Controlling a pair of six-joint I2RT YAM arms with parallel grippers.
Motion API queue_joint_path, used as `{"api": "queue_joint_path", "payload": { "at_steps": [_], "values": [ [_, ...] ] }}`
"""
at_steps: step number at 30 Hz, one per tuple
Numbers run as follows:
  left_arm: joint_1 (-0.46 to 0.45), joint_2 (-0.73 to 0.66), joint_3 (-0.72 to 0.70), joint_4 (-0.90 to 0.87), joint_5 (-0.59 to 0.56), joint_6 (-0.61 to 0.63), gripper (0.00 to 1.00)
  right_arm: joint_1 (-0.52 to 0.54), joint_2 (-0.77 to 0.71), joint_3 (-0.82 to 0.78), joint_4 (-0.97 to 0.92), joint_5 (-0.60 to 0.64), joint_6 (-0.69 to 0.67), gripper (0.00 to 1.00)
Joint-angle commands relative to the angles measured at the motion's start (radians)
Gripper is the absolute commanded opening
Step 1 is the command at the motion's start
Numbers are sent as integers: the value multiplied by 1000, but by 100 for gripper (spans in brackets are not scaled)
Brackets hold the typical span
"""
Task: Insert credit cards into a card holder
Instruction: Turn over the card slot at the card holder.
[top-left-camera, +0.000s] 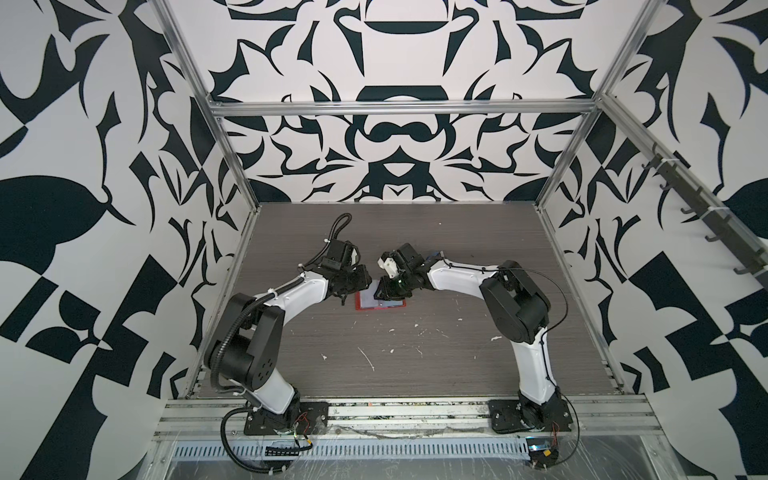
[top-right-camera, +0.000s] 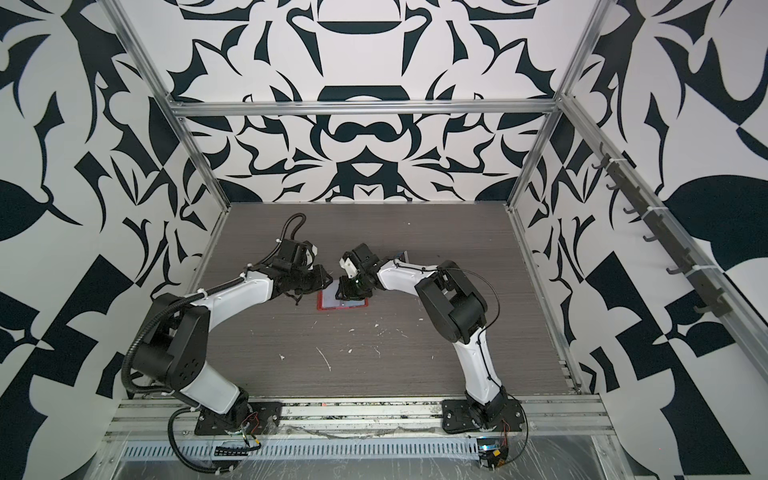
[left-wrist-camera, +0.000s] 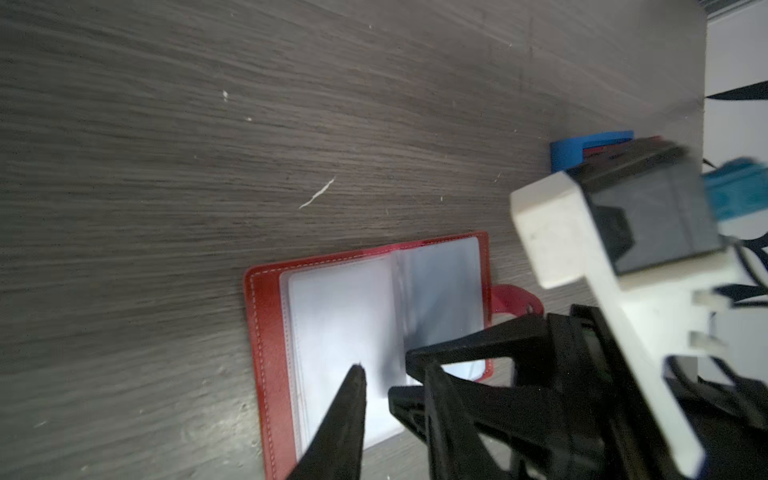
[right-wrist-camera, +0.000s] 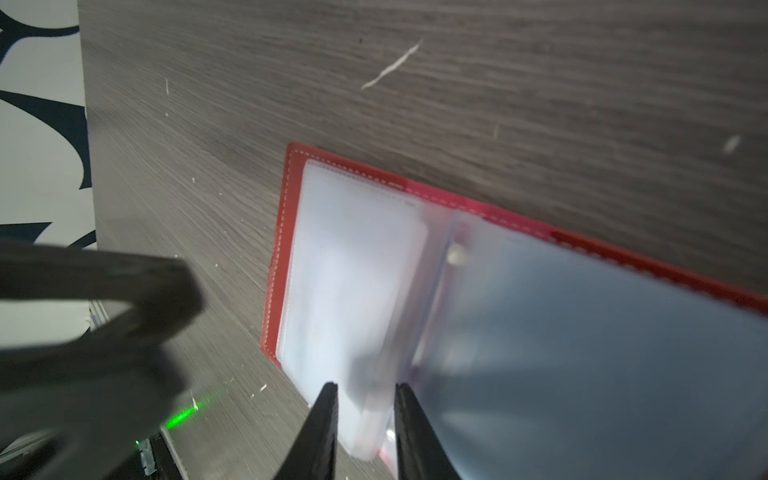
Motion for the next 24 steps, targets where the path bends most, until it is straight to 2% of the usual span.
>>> {"api": "queue_joint_path", "payload": {
  "at_steps": [1, 8, 14, 20, 24],
  "values": [
    [-1, 61, -4, -4, 32, 1, 28, 5, -42, 16, -8, 32, -9, 28],
    [-1, 102, -13, -5, 13, -27, 29, 4, -139, -12, -72, 184, -55, 28],
    [-7, 63, 1, -24, 7, -38, 32, -14, -225, -30, -143, 298, -99, 28],
    [-41, 53, 96, -79, 29, -32, 34, -75, -299, -32, -252, 389, -156, 29],
    [-85, 91, 195, -117, 53, -25, 37, -145, -337, -46, -291, 393, -185, 30]
  ]
}}
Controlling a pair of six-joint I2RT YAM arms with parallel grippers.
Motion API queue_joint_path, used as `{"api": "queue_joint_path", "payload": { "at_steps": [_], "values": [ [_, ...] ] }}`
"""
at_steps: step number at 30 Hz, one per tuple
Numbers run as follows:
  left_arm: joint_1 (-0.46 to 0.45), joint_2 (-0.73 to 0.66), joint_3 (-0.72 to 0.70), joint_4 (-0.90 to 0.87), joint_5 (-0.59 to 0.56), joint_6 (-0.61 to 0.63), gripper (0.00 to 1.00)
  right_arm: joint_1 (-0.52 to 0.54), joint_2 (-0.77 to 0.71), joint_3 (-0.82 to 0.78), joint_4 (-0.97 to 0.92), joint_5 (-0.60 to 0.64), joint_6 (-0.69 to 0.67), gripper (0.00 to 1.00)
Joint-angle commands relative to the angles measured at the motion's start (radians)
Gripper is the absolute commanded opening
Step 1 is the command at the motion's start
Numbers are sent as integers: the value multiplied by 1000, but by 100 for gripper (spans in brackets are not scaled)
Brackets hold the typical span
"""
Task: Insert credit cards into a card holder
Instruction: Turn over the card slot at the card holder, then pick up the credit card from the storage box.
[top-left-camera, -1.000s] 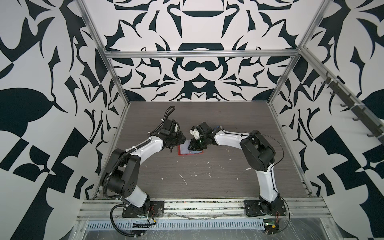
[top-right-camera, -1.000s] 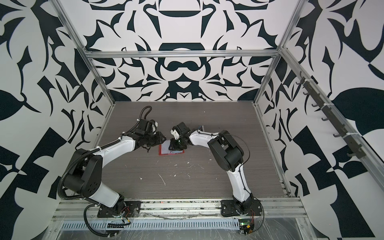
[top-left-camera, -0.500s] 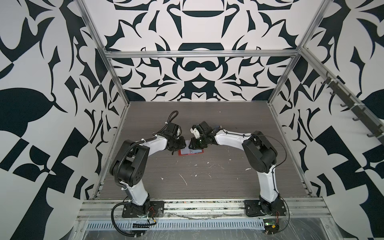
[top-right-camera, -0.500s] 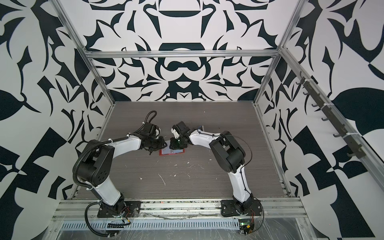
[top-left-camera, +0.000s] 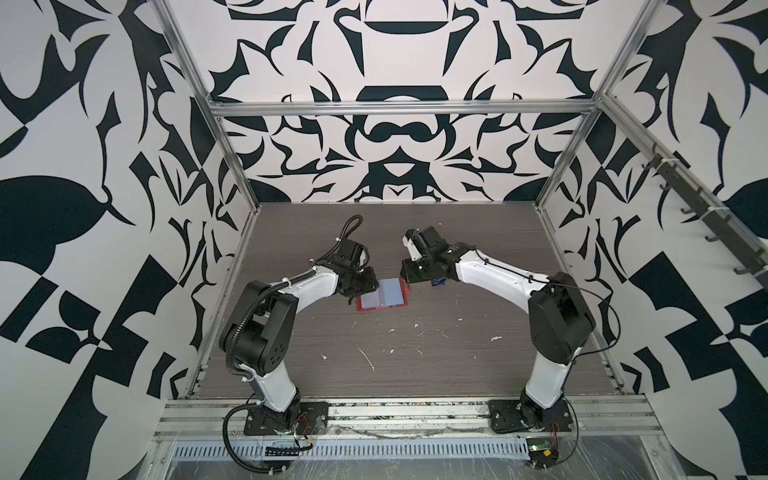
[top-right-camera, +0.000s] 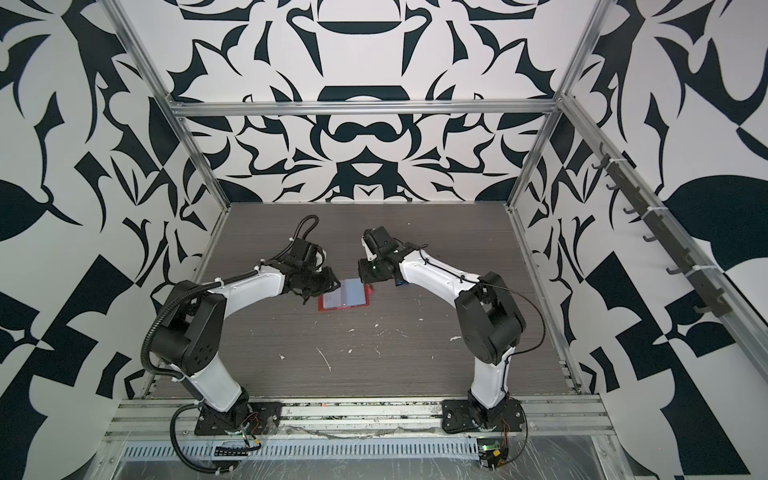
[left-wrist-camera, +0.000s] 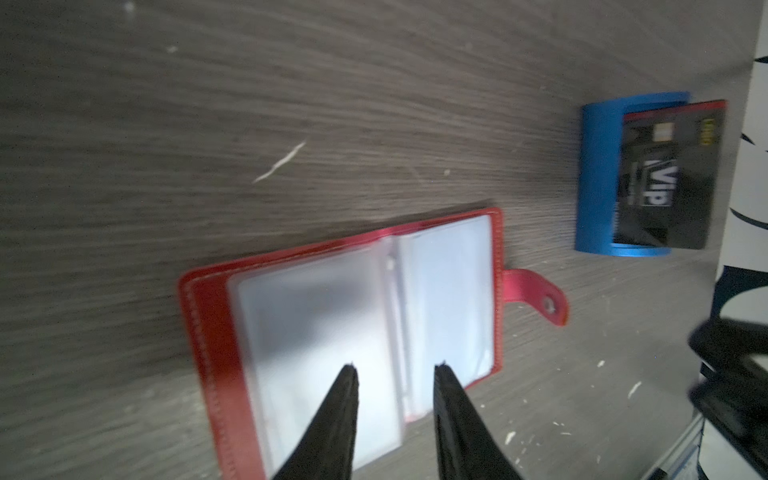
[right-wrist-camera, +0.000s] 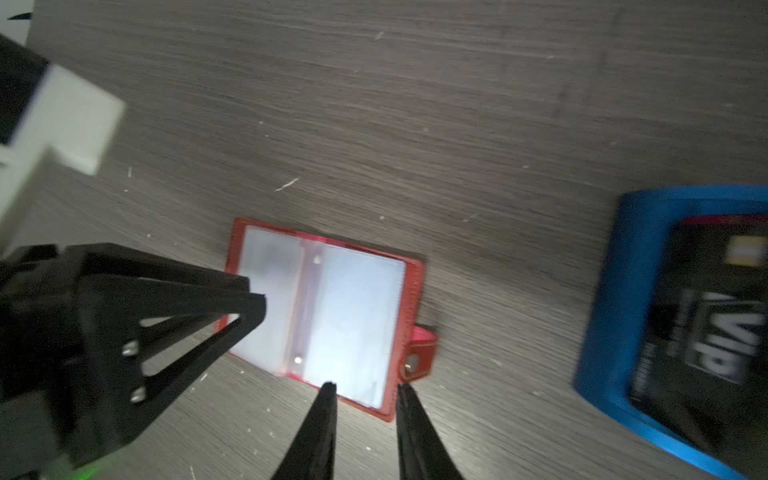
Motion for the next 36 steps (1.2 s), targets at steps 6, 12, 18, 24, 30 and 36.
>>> {"api": "queue_joint_path", "payload": {
  "at_steps": [6, 12, 18, 24, 30, 36],
  "values": [
    [-81, 124, 259, -84, 74, 8, 40, -145, -82, -27, -96, 29, -79, 32],
    [-118, 289, 455, -119, 104, -7, 44, -214, -45, 9, -147, 14, -115, 37],
    [-132, 434, 599, -115, 161, -41, 46, -233, -11, 50, -170, 48, -135, 43],
    [-136, 546, 702, -124, 217, -63, 46, -248, 45, 96, -189, 55, -141, 44],
    [-136, 617, 757, -118, 277, -82, 42, -255, 99, 145, -208, 47, -146, 44],
    [-136, 659, 787, -116, 308, -93, 41, -256, 135, 175, -218, 46, -147, 43]
  ]
}}
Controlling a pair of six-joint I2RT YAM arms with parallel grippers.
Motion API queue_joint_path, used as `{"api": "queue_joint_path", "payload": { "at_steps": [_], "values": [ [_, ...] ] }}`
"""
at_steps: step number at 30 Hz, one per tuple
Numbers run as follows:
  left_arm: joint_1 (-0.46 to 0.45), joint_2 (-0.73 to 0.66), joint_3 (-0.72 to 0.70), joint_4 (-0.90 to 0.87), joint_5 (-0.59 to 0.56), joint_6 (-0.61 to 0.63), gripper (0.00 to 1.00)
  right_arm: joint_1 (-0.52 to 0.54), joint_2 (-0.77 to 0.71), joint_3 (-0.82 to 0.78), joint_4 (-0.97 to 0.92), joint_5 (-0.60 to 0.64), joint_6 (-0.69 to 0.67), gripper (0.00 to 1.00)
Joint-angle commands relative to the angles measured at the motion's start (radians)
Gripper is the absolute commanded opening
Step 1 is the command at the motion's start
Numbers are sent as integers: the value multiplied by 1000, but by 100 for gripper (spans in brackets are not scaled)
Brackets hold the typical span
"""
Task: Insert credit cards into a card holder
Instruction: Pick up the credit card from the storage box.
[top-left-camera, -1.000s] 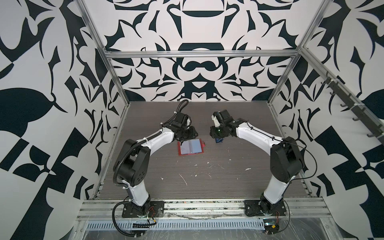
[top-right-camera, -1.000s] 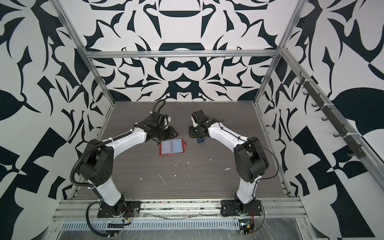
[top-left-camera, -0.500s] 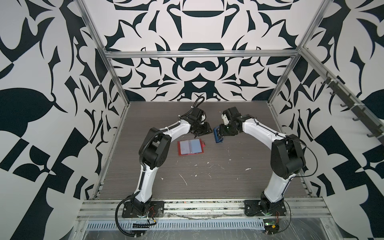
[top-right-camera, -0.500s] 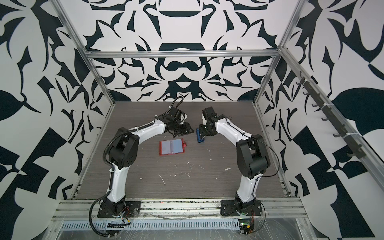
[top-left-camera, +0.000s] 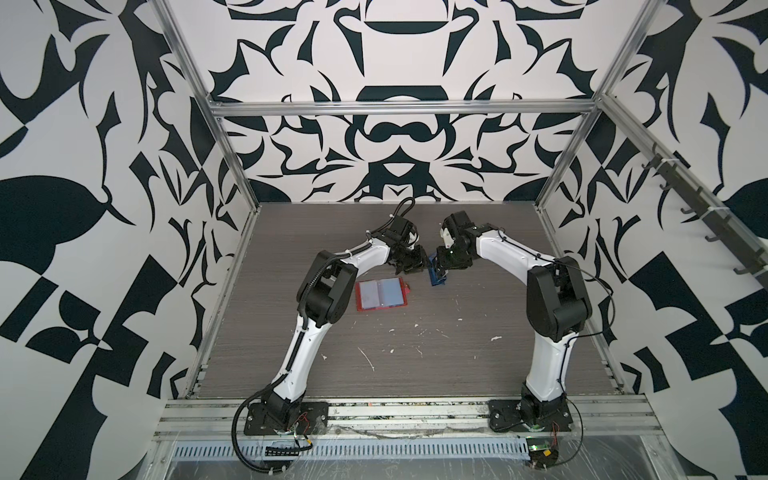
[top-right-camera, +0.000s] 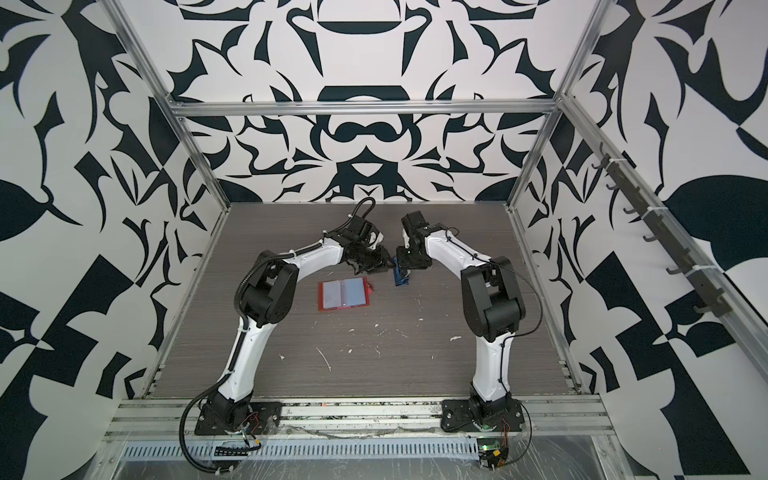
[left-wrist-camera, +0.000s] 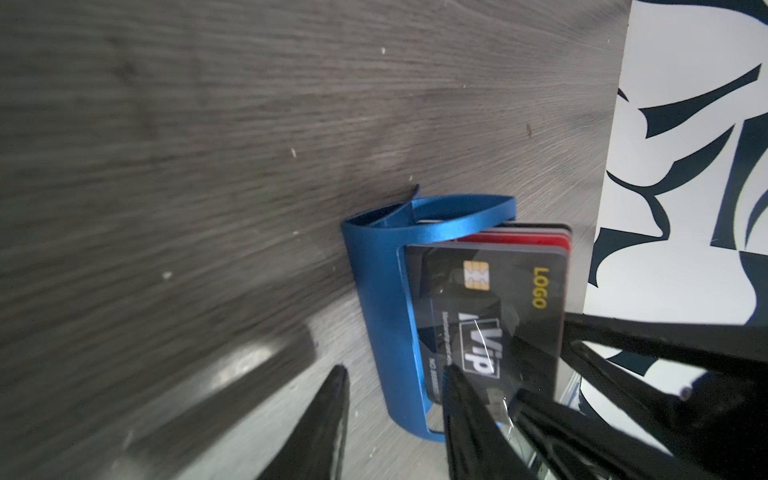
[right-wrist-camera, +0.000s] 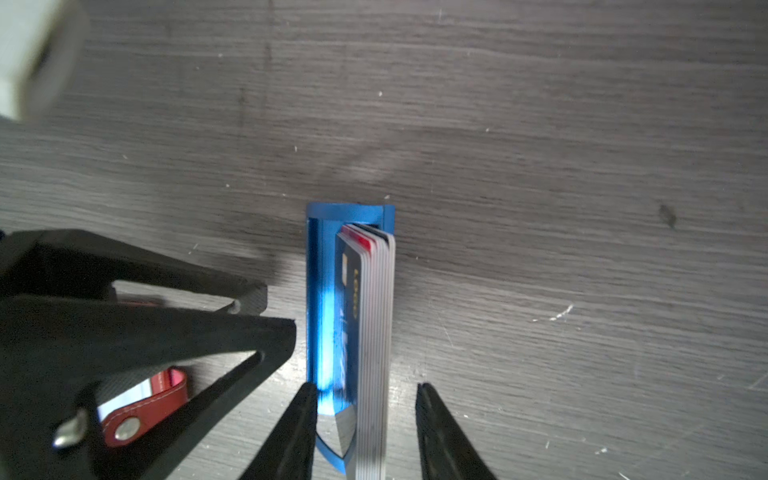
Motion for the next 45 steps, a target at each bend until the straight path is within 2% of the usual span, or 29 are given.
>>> {"api": "queue_joint_path", "payload": {
  "at_steps": [1, 14, 32, 45],
  "values": [
    [-3, 35, 40, -20, 43, -13, 40, -4, -9, 51, -19, 8, -14, 43],
    [-5, 93, 71, -28, 69, -43, 36, -13, 37, 81, -24, -3, -16, 42],
    [-5, 129, 101, -88, 62, -46, 25, -17, 81, 109, -53, 26, -17, 40],
    [-8, 137, 124, -125, 49, -36, 24, -16, 84, 117, -79, 45, -21, 39]
  ]
}}
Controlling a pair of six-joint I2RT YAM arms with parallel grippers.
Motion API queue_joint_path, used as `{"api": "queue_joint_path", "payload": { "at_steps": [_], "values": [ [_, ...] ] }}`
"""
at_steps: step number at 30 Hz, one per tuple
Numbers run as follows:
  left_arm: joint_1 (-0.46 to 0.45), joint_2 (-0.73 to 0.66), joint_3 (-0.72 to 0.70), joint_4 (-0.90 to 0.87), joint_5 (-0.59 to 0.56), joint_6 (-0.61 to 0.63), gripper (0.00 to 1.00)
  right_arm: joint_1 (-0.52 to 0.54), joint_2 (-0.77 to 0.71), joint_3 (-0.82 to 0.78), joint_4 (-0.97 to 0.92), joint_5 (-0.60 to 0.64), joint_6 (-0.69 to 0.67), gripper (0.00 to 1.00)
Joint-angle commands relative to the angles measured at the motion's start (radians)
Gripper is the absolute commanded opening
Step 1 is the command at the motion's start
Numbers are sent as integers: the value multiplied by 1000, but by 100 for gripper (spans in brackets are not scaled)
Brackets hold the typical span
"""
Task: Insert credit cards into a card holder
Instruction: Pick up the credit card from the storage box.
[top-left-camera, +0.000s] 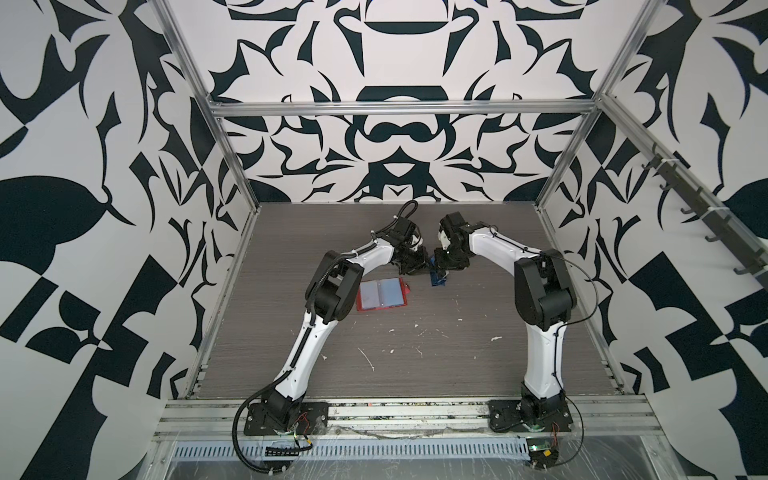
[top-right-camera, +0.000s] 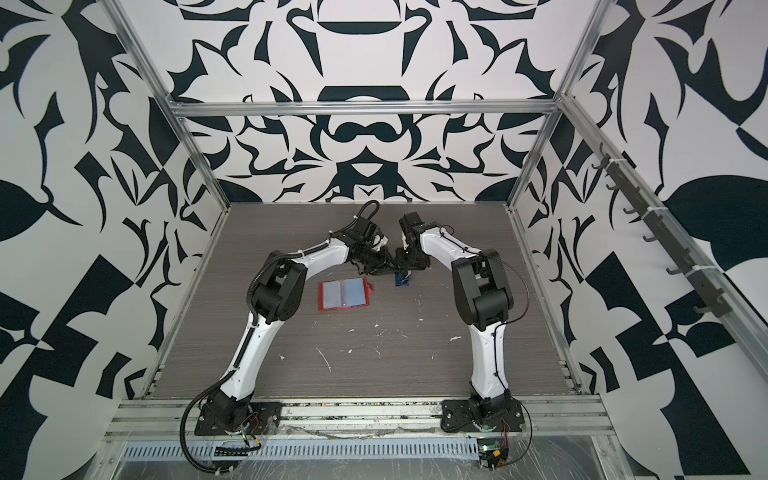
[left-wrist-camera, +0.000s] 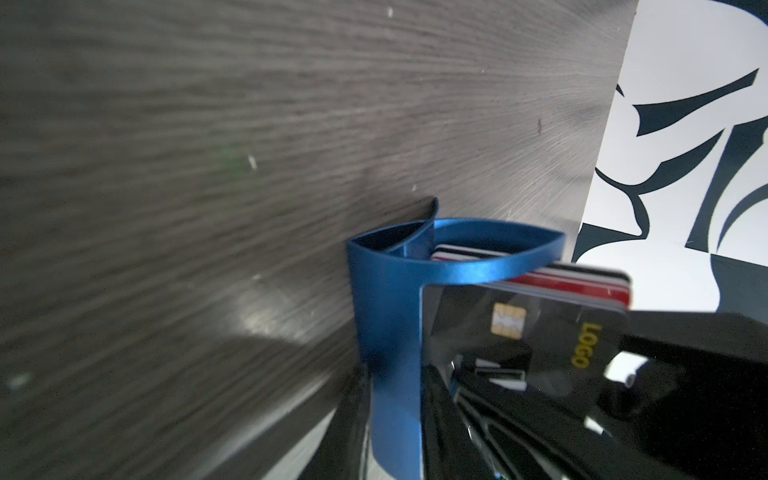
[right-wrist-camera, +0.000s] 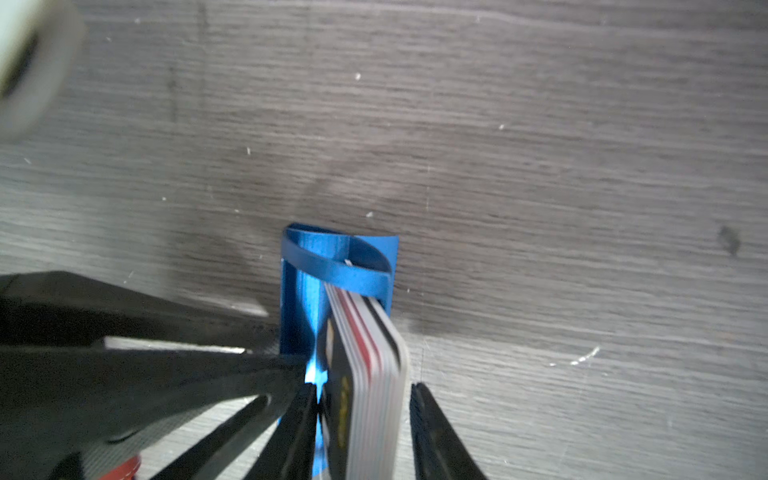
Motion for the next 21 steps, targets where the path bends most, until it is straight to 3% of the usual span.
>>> {"api": "queue_joint_path", "payload": {
  "at_steps": [1, 21],
  "values": [
    [-4, 40, 18, -88, -29, 12, 24, -5, -36, 34, -35, 35, -10, 39],
    [-10, 54, 50, -149, -64, 30, 25, -16, -74, 24, -44, 36, -8, 38]
  ]
}}
